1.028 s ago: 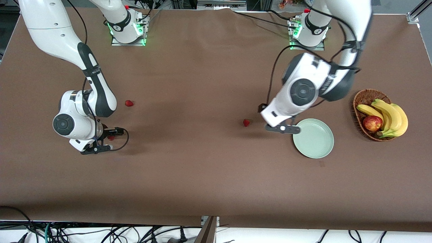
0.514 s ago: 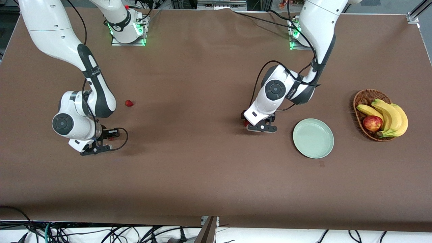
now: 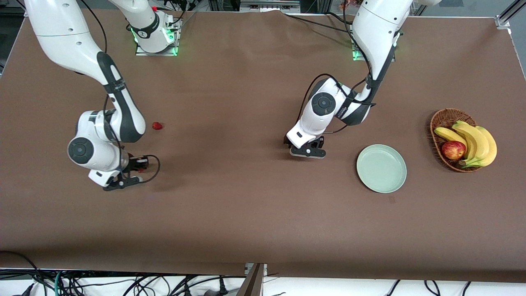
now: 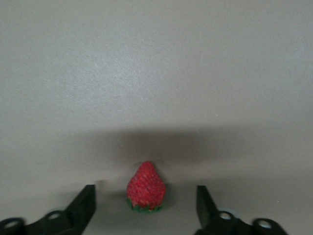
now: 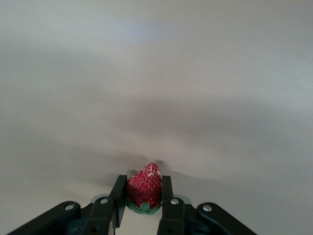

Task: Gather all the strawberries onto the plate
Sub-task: 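Carry the strawberry over the plate with the left gripper while the right gripper advances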

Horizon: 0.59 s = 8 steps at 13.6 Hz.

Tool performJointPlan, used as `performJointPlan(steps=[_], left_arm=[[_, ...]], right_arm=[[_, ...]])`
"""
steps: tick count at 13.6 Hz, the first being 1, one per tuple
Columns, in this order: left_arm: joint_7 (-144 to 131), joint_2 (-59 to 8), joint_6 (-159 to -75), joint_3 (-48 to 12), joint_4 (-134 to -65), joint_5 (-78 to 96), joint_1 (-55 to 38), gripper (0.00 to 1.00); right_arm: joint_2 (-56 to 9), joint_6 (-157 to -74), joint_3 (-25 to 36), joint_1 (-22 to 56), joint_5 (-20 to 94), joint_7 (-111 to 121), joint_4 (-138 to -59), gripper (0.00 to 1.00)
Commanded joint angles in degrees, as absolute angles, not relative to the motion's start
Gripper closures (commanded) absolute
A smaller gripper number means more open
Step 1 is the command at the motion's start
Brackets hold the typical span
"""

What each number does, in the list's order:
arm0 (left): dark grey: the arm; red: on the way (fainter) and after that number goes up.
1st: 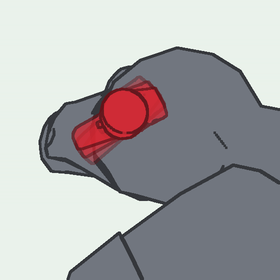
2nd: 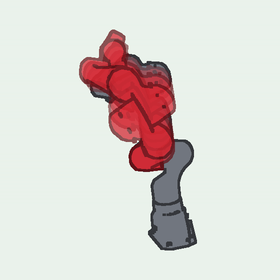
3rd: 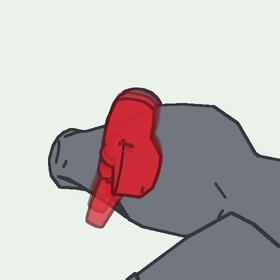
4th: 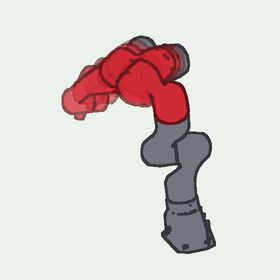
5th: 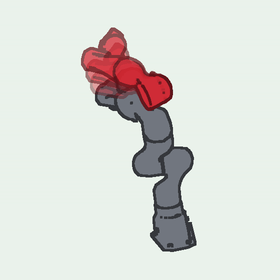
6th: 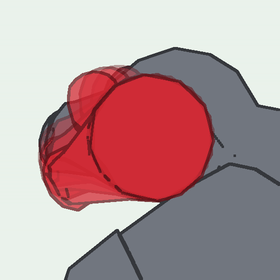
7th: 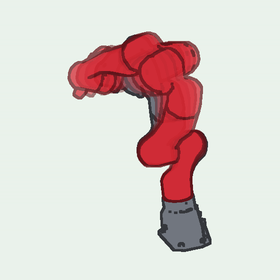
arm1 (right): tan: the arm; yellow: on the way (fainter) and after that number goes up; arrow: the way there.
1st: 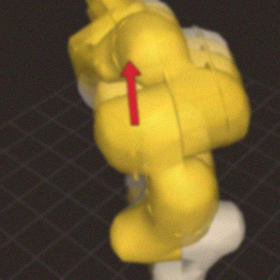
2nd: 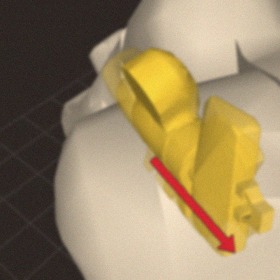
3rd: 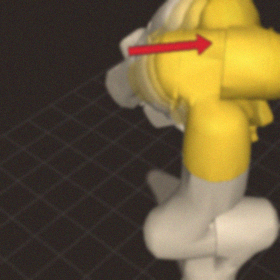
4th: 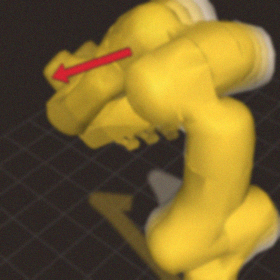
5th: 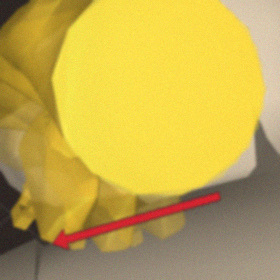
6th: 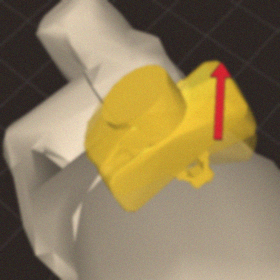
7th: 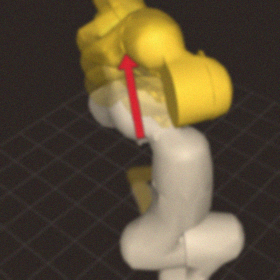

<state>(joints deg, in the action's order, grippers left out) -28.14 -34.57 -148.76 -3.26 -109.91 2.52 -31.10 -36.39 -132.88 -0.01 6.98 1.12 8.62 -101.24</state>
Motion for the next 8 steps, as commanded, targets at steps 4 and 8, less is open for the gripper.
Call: performJointPlan(steps=[4,8], left_arm=[[-25.9,-34.7,-149.5,-2.5,-109.8,2.4,-31.6,0.85],[-13.7,-29.9,-142.6,-2.5,-109.3,2.4,-25.2,0.88]], right_arm=[[-37.1,-133.6,-4.6,15.1,1.8,-14.0,-98.6,1.0],[-40.8,-134.1,-7.2,21.3,1.8,-31.4,-92.0,1.0]])
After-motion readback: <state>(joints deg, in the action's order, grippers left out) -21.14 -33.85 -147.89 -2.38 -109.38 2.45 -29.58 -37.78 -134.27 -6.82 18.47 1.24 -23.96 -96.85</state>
